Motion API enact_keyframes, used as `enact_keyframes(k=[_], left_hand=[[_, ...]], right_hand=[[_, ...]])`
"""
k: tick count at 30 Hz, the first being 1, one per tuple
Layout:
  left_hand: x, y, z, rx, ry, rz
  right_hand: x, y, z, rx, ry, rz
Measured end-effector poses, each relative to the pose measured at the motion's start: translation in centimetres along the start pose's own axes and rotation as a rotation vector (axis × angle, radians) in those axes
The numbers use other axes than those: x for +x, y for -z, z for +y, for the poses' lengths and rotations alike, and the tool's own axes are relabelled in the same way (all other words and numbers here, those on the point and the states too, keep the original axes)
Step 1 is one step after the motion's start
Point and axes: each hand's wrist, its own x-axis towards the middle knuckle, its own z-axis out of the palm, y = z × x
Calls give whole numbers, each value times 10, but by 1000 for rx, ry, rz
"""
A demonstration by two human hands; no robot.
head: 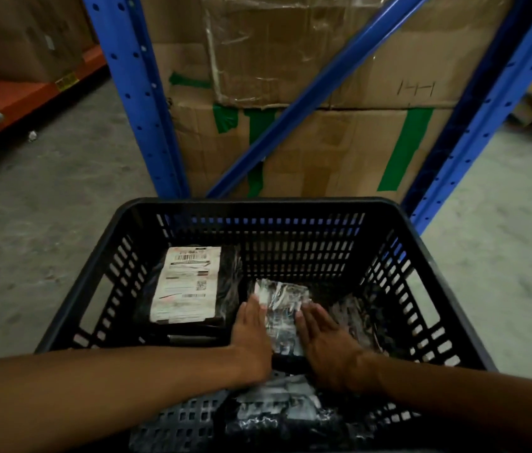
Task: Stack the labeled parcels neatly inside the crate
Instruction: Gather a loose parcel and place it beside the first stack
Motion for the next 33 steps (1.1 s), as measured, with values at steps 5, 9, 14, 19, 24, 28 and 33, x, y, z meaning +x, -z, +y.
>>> enact_keyframes(k=[5,9,14,19,24,28,33], left_hand=[[13,-30,17,-23,72,149],[15,-31,15,52,-1,206],[7,-24,-1,4,-68,249],[-13,20,-35,-381,-134,247],[-24,91,-93,-818,-184,428],[-42,112,-119,-988,-320,458],[-41,111,-127,-1492,-275,457]], right_hand=[[2,-12,-3,-16,-46,1],[6,-16,2,-5,-39,27],[7,-8,7,58,-37,0],[4,31,16,280,-130,68],[-14,90,62,683,-136,216],[-45,134,87,1101,-121,137],[-61,164,93,1590,-210,174]])
